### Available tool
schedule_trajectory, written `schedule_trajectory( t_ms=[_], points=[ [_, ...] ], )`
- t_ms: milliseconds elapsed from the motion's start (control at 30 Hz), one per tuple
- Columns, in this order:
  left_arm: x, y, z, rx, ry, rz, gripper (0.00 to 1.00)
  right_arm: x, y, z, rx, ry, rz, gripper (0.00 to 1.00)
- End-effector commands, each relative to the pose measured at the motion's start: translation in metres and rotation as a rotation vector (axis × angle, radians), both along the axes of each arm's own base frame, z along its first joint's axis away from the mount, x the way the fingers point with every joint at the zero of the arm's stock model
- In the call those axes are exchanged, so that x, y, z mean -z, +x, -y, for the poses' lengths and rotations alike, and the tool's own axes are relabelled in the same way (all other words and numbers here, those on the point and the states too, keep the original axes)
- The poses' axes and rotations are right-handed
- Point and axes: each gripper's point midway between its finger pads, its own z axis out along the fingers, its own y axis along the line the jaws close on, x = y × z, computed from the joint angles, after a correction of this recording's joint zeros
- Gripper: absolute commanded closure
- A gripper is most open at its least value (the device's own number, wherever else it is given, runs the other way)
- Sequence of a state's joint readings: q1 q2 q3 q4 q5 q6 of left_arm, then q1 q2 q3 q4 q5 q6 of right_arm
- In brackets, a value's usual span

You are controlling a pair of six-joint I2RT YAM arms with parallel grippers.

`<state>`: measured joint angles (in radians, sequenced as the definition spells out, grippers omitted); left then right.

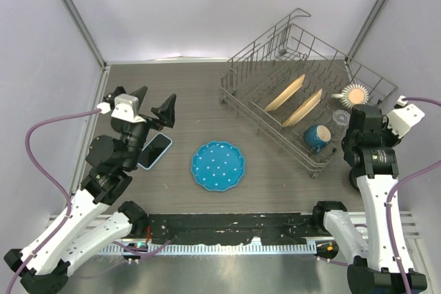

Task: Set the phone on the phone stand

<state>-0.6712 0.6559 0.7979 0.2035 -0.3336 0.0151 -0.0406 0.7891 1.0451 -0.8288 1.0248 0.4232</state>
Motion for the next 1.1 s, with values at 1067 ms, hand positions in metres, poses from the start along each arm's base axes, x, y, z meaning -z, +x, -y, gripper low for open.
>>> schedule_trajectory(
  t_ms=[1067],
  points=[
    [-0.022, -0.018, 0.004, 0.02, 0.019, 0.069, 0.13, 0.0, -0.002, 0.034, 0.295, 0.036, 0.397, 1.0]
  ],
)
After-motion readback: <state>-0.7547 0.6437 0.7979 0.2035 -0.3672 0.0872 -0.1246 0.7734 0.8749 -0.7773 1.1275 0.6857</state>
